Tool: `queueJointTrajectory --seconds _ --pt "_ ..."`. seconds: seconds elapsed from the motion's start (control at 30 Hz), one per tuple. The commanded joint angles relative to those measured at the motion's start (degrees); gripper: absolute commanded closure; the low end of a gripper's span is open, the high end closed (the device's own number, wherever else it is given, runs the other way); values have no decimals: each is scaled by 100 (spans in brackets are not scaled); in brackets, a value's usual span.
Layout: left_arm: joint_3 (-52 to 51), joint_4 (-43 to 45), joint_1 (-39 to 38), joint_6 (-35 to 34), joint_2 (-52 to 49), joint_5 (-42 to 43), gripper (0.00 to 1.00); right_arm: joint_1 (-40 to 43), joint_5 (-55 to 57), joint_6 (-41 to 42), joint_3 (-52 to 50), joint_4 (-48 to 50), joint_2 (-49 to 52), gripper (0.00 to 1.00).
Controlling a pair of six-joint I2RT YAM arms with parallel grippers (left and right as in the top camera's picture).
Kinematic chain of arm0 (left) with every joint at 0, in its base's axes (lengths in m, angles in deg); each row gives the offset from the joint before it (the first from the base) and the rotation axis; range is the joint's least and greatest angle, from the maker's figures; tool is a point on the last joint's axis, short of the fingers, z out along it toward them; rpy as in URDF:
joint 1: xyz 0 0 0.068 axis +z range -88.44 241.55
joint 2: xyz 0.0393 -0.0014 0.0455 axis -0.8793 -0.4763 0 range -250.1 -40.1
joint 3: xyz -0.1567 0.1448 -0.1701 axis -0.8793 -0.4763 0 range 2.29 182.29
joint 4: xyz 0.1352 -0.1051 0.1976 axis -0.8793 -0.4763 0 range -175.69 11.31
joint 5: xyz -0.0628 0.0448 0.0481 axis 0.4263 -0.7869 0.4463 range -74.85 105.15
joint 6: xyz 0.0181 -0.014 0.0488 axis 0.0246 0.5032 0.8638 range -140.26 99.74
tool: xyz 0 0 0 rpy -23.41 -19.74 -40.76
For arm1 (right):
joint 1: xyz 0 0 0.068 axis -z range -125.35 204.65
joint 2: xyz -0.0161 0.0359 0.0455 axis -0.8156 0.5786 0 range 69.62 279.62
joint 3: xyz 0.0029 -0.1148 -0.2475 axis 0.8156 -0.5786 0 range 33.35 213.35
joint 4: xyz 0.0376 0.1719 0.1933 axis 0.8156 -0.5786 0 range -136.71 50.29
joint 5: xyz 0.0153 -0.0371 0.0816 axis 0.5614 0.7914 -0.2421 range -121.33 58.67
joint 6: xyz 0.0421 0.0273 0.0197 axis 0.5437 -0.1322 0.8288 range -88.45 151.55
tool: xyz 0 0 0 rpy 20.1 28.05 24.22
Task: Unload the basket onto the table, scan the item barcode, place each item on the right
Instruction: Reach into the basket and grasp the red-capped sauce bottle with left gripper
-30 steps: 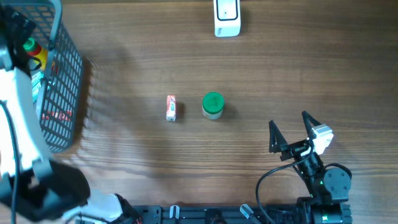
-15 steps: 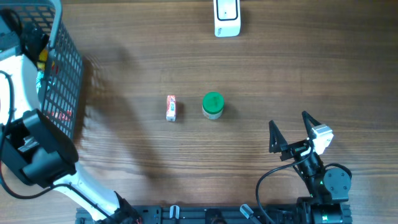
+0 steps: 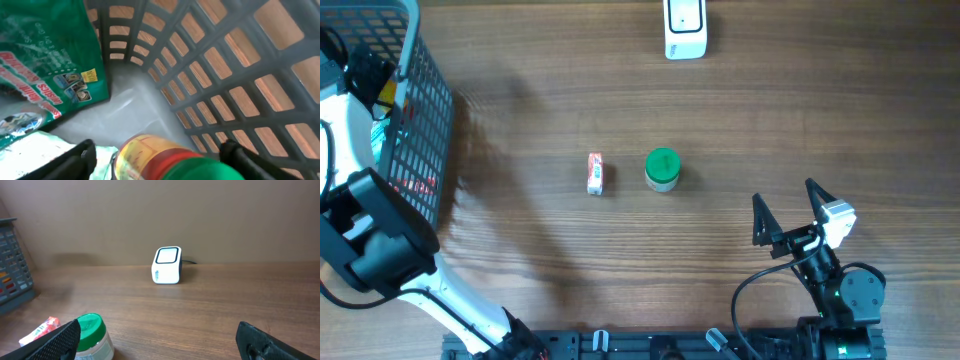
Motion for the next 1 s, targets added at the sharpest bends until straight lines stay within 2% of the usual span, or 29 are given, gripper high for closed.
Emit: queueJointTrajectory --seconds 0.0,0.07,0.17,0.2,0.4,0.7,0.97 --pt "153 22 11 15 -103 31 32 -17 28 -55 -7 17 -42 0" --pt "153 20 11 15 -103 28 35 -17 28 -52 -7 17 -42 0" --pt "153 -28 11 13 -103 28 53 -17 28 -55 -7 17 -42 0" --pt "153 -52 11 15 -98 20 55 -17 28 -55 -7 17 -42 0" --pt "153 -199 11 13 173 4 55 -17 28 -55 -7 17 -42 0" --pt "153 -507 11 15 1176 -81 55 -17 28 -55 -7 17 -42 0" --pt "153 -855 11 17 2651 -79 55 -17 28 -52 -7 17 -42 1"
